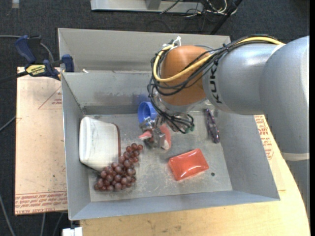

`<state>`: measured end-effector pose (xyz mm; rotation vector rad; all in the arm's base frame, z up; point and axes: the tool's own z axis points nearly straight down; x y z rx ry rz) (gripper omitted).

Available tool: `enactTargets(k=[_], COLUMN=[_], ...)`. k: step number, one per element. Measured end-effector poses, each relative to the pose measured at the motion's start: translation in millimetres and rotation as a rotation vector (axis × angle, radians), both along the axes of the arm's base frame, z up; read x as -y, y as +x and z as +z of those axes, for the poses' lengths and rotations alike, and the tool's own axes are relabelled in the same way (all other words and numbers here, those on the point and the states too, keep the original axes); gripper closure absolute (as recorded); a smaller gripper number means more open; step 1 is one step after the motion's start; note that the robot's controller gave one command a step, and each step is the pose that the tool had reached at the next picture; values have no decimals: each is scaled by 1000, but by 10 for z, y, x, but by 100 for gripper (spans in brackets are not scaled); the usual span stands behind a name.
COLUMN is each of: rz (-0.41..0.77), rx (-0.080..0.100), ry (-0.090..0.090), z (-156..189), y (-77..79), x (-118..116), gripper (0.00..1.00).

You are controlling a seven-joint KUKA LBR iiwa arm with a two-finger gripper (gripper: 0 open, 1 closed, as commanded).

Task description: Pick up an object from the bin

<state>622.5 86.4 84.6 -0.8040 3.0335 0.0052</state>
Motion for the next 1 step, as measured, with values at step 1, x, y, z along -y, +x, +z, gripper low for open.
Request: enactTargets(k=[1], rz=[108], rx=[6], ry=[-1], z=[404], y=[-75], x=[-70], gripper=[100])
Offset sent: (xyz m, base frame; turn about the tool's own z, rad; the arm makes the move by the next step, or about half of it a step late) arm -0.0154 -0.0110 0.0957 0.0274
